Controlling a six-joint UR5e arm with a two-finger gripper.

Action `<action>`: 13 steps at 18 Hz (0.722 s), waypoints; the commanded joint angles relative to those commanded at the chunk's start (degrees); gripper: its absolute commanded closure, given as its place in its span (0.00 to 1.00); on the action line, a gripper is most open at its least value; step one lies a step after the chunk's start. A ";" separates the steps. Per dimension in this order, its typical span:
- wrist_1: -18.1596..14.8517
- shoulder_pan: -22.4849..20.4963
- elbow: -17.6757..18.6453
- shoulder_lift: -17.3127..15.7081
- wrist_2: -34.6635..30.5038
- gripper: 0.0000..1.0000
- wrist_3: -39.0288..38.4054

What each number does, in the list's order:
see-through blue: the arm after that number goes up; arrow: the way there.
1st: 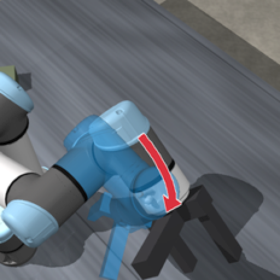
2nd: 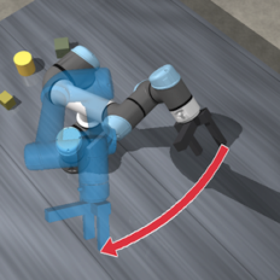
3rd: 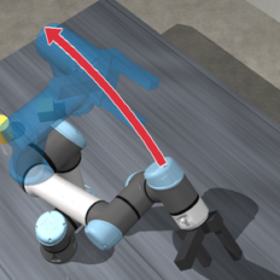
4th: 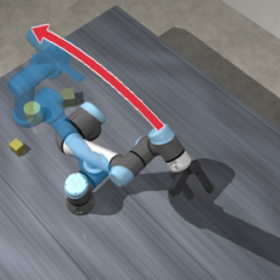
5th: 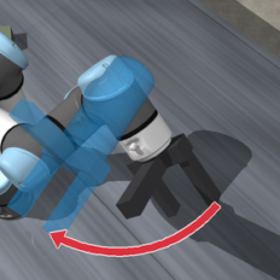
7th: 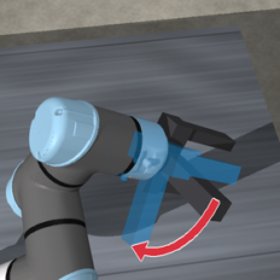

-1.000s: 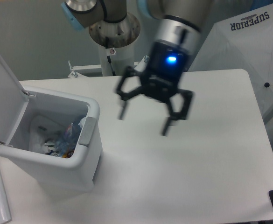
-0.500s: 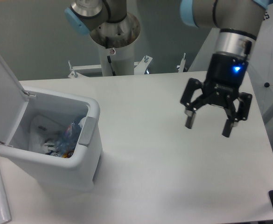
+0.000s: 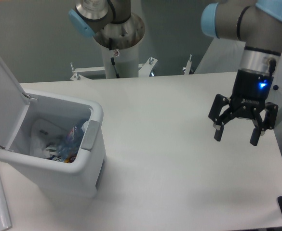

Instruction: Place the trash in the trash can

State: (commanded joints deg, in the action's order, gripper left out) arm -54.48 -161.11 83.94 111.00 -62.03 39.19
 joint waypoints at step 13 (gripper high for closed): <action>-15.65 5.89 -2.64 0.62 -24.28 0.00 26.02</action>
State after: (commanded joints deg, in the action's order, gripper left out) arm -70.13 -155.21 81.30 111.62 -86.31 65.20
